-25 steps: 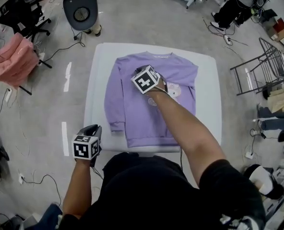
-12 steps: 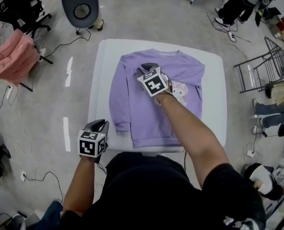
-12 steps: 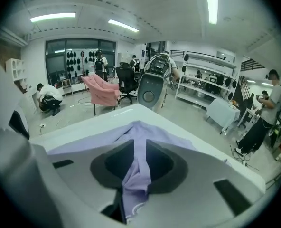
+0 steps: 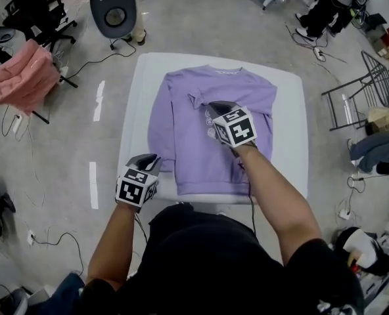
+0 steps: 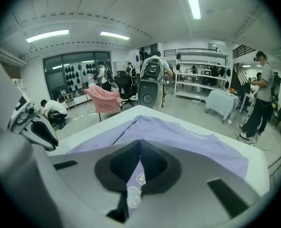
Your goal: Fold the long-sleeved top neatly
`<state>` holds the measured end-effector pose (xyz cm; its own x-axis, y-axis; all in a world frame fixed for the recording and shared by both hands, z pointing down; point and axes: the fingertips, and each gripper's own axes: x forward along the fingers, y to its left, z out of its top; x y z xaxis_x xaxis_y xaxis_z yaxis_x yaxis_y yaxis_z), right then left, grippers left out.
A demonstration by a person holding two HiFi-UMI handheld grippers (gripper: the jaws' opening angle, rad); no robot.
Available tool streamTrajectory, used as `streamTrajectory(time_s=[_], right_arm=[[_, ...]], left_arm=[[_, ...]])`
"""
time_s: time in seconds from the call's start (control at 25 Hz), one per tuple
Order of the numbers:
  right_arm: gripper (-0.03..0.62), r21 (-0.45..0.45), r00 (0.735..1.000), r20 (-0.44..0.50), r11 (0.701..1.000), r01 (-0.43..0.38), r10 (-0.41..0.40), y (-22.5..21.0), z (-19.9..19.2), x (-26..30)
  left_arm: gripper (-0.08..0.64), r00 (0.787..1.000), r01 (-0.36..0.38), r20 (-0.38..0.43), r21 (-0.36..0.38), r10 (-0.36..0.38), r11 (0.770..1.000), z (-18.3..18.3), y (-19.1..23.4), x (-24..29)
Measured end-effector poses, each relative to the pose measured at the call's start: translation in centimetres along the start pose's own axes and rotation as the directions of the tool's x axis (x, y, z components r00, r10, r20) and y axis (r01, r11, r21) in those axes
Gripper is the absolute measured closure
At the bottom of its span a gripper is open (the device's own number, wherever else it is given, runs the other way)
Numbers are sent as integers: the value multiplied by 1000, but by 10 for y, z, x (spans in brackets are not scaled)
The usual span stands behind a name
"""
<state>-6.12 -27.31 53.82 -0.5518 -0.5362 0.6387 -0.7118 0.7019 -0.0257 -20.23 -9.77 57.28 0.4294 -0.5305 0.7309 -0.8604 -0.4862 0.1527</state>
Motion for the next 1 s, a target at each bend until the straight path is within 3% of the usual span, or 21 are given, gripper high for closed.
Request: streamTrajectory(time_s=[0.24,0.48,0.76,1.0], right_arm=[[588,92,995,73,993,-71,64,21,-21,-82],[588,118,989,125,989,-92,77,35,-60,-162],[588,138,984,172,989,-60,36,36,-115,-227],[588,167,989,151,986,-26,0,37,-155,-243]], left_arm=[[508,996,-42,74,-93,49,995,5,-14,-15],[509,991,-88,91,-97,97,991,-4,-34,-28],[508,989,-125,69,-59,129,990,-12,-59,-30],[508,980,-195,-26,19,195,981,-31,-51,-4]])
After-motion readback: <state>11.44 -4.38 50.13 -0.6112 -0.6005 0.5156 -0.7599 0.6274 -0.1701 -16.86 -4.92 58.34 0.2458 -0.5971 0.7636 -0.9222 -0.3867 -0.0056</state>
